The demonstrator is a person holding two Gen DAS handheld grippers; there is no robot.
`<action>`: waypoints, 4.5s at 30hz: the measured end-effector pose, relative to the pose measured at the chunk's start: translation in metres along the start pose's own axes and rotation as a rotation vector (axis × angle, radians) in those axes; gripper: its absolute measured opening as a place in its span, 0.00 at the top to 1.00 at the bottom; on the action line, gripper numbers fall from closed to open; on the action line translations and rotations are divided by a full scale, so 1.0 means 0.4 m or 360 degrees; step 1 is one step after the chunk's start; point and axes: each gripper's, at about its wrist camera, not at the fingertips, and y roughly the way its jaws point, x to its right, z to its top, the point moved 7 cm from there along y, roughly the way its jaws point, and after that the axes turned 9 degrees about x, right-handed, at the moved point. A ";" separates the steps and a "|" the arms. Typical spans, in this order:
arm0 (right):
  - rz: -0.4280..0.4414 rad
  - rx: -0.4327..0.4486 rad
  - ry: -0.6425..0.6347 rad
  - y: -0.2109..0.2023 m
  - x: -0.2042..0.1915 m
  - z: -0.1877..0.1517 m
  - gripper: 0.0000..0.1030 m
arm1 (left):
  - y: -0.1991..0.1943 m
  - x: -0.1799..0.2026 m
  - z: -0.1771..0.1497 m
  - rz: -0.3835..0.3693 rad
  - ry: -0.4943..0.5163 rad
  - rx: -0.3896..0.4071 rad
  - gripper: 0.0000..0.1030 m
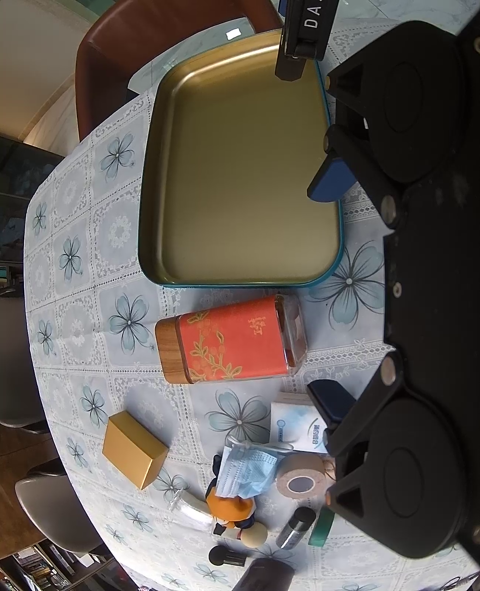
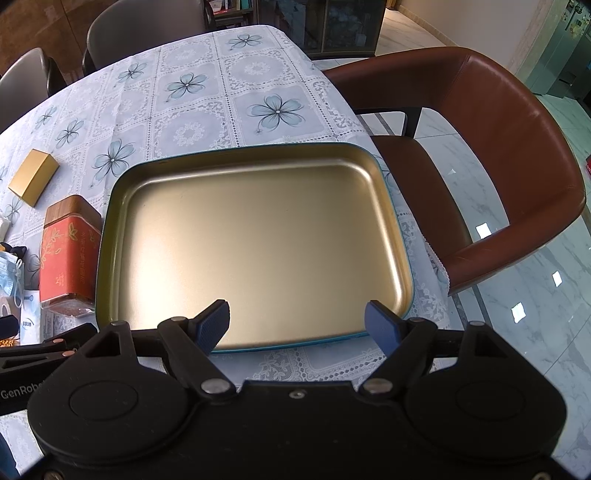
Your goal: Organize soft objects
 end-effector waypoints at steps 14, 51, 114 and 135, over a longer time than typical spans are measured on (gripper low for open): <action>0.0008 -0.0002 -0.0001 -0.002 -0.006 -0.003 0.25 | -0.005 0.002 0.001 0.0005 -0.0008 0.0006 0.00; 0.0056 0.0114 -0.0173 -0.022 -0.098 0.019 0.25 | -0.114 -0.113 -0.001 0.0128 -0.0114 0.0275 0.00; 0.0303 -0.0157 -0.0428 0.122 -0.765 -0.217 0.02 | 0.081 -0.844 -0.304 0.0137 -0.0243 -0.0033 0.00; 0.0418 -0.0067 -0.0278 0.006 -0.683 -0.209 0.50 | 0.065 -0.739 -0.134 -0.0112 -0.0177 0.0141 0.04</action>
